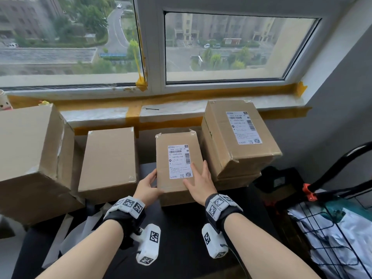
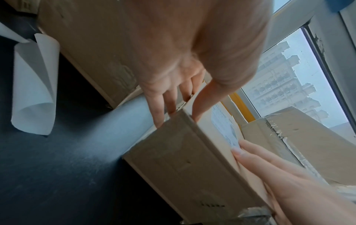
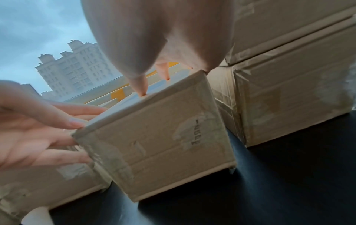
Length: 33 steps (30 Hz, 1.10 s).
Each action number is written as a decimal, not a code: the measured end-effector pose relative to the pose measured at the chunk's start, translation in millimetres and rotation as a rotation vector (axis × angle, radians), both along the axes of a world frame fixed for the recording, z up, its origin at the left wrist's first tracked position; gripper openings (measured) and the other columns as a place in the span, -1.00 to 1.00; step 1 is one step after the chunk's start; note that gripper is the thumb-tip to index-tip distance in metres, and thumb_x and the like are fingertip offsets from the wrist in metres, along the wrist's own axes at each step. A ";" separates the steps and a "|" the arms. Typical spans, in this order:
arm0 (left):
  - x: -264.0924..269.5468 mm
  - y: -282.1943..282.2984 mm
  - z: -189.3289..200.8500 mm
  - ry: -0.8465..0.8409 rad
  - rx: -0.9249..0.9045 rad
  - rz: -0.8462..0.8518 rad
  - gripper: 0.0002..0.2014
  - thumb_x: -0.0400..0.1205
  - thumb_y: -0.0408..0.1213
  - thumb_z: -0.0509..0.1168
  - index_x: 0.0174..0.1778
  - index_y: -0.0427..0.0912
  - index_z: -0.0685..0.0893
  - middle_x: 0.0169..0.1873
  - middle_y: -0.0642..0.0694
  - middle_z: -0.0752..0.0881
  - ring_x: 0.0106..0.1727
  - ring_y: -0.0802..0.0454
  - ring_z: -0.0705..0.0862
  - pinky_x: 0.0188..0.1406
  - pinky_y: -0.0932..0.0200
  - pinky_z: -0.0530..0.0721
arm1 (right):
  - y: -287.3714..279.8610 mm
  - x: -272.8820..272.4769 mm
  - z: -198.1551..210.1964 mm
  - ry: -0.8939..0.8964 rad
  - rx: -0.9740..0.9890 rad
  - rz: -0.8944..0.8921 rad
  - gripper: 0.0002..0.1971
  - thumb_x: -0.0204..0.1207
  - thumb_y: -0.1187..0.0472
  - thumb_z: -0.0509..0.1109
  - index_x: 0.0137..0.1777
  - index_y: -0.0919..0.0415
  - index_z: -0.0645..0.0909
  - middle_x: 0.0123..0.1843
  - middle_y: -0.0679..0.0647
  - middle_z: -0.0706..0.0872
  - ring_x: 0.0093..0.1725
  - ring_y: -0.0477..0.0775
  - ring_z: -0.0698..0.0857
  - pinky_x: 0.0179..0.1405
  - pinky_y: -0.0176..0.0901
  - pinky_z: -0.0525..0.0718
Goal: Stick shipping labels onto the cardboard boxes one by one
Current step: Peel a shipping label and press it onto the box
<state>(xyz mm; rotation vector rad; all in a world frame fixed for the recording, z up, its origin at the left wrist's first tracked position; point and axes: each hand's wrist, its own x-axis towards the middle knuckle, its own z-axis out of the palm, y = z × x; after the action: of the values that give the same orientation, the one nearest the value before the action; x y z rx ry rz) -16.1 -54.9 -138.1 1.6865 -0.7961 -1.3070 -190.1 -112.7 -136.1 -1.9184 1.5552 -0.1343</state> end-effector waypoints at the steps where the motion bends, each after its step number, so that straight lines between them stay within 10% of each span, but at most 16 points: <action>1: -0.3 -2.5 -1.3 0.004 -0.003 0.003 -0.16 0.38 -0.67 0.40 0.57 -0.13 0.32 0.48 -0.01 0.47 0.48 -0.09 0.50 0.45 -0.31 0.38 | -4.0 0.4 0.4 0.009 -0.015 0.008 -0.32 0.62 -0.10 0.19 0.66 -0.07 -0.04 0.68 0.16 -0.34 0.68 0.23 -0.11 0.63 0.03 0.05; 12: -8.0 -11.3 -11.6 0.056 -0.064 0.006 -0.18 0.44 -0.76 0.33 0.60 -0.22 0.24 0.55 -0.13 0.37 0.53 -0.14 0.42 0.45 -0.02 0.48 | -21.7 -10.1 3.3 0.069 -0.008 0.050 -0.42 0.64 -0.03 0.18 0.64 -0.13 0.10 0.71 0.10 -0.28 0.69 0.16 -0.03 0.61 0.03 0.18; 21: 11.0 7.3 12.9 -0.721 -0.029 -0.228 -0.52 0.65 -0.26 0.23 0.52 -0.05 0.39 0.44 -0.07 0.54 0.44 -0.08 0.51 0.43 0.06 0.47 | -5.8 -3.0 14.3 0.193 -0.089 0.094 -0.50 0.69 0.03 0.08 0.62 0.06 0.21 0.70 0.16 0.03 0.64 0.21 0.18 0.62 0.03 0.19; 26: 32.4 22.8 31.3 -0.843 -0.035 -0.205 -0.57 0.68 -0.28 0.14 0.50 -0.11 0.42 0.35 -0.17 0.60 0.35 -0.13 0.56 0.37 0.04 0.50 | 8.6 7.4 20.5 0.175 -0.109 0.107 -0.53 0.67 0.05 0.10 0.57 0.07 0.26 0.65 0.09 0.20 0.54 0.18 0.34 0.46 0.08 0.43; 33: 73.6 51.0 45.0 -0.973 0.035 -0.088 -0.59 0.68 -0.29 0.10 0.49 -0.15 0.43 0.41 -0.15 0.54 0.40 -0.15 0.51 0.38 -0.03 0.50 | 24.2 54.2 35.7 0.052 -0.131 0.206 -0.55 0.69 0.10 0.10 0.55 0.15 0.32 0.60 0.14 0.31 0.58 0.17 0.29 0.54 -0.01 0.26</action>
<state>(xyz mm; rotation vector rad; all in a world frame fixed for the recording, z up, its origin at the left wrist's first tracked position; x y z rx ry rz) 57.4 -3.9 -93.1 2.3376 -1.3942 -0.4758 -135.9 -88.6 -100.4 -2.1880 1.4013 -0.0990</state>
